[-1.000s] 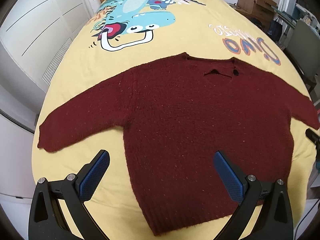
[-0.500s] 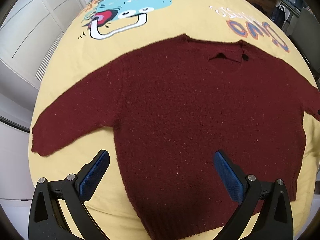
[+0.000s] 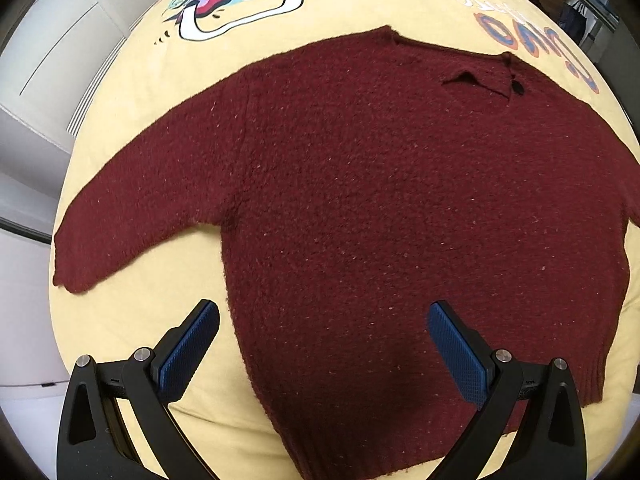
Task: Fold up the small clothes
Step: 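Lower the right tool onto a sweater sleeve and close on it, then carry the held sleeve across the sweater body with the right tool, release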
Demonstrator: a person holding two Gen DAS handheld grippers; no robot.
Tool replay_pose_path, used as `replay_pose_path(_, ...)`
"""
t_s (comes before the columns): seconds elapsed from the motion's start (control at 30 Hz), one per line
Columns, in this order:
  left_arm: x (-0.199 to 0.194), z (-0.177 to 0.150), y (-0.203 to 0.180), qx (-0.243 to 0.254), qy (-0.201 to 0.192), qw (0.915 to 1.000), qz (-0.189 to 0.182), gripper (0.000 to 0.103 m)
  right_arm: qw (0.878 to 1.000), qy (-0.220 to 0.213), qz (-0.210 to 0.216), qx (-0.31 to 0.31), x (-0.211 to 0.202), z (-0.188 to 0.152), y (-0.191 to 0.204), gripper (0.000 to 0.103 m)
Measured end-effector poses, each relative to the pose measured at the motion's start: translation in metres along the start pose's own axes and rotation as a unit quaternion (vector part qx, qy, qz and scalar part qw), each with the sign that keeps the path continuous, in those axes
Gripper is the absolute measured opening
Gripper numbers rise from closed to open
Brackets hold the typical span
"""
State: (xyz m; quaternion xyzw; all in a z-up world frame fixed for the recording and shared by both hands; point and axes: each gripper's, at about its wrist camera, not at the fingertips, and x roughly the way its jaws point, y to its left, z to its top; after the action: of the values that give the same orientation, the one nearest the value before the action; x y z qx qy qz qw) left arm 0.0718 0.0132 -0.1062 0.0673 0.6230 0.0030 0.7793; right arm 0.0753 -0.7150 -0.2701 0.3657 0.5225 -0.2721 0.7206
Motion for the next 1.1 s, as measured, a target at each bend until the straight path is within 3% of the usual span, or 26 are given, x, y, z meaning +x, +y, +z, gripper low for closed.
replay_pose_path(0.1,0.003,0.000,0.005,-0.005,0.004,1.0000,0.001,0.102,1.000,0.012,-0.007,0.006,0.006,0.013,-0.001,0.094)
replay_pose_path(0.2,0.003,0.000,0.008,-0.009,0.003,1.0000,0.001,0.102,1.000,0.014,-0.022,-0.018,0.006,0.025,0.005,0.074)
replay_pose_path(0.33,0.001,-0.002,0.010,-0.014,-0.007,0.9999,-0.001,0.102,0.999,0.028,-0.016,-0.033,0.006,0.043,0.014,0.028)
replay_pose_path(0.4,-0.002,-0.005,0.012,-0.018,-0.014,0.9997,-0.007,0.102,0.998,0.039,-0.006,-0.045,0.003,0.051,0.020,0.017)
replay_pose_path(0.63,-0.003,-0.004,0.030,-0.051,-0.018,0.9979,-0.036,0.102,0.993,-0.022,0.034,-0.111,-0.057,0.042,0.057,0.015)
replay_pose_path(0.77,-0.005,-0.002,0.029,-0.044,-0.023,0.9984,-0.027,0.102,0.984,-0.060,0.067,-0.150,-0.101,0.034,0.094,0.015)
replay_pose_path(0.97,-0.008,-0.002,0.031,-0.023,-0.034,0.9988,-0.028,0.102,0.959,-0.104,0.124,-0.232,-0.165,-0.001,0.180,0.015)
replay_pose_path(1.1,-0.005,0.002,0.034,-0.020,-0.040,0.9985,-0.032,0.102,0.940,-0.111,0.161,-0.279,-0.193,-0.039,0.242,0.015)
